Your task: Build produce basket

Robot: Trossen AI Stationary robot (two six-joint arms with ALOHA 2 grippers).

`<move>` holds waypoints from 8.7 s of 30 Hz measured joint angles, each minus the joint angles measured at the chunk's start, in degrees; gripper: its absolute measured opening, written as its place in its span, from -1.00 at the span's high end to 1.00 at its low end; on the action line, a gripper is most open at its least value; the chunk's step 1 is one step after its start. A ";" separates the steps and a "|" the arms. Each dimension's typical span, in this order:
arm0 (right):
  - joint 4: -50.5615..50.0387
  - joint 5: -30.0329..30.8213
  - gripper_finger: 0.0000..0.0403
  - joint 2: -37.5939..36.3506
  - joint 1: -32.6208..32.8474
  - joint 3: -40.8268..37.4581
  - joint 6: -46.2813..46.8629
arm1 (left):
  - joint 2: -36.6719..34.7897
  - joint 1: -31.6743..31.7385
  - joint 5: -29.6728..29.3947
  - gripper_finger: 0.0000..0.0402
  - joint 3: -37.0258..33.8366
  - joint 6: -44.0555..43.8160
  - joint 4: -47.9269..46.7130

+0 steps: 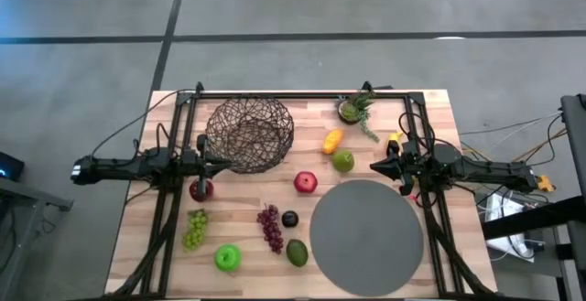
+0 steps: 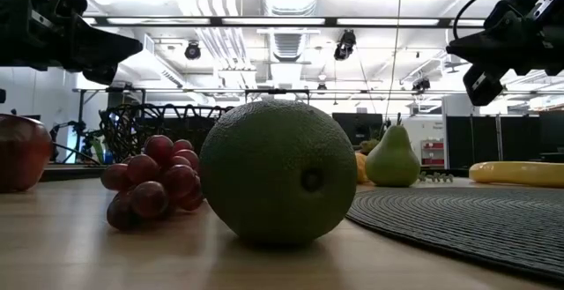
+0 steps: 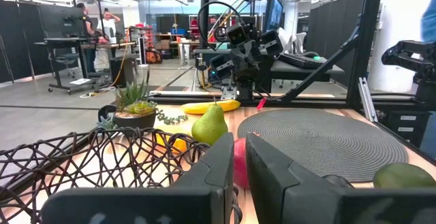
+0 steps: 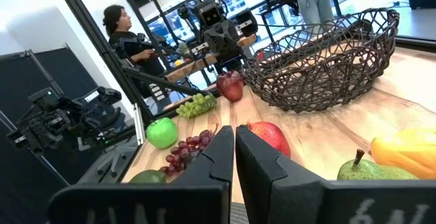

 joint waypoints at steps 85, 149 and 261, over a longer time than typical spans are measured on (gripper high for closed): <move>-57.03 -3.77 0.60 124.87 -5.85 121.89 -59.12 | 0.52 -0.02 -0.02 0.89 0.00 0.00 -0.01; -91.93 18.58 0.83 119.60 50.41 120.95 36.98 | 0.85 -0.01 -0.01 0.89 0.00 -0.01 -0.02; -60.92 24.06 -0.16 65.55 -28.55 42.04 4.55 | 1.60 -0.02 -0.02 0.89 0.00 -0.02 -0.02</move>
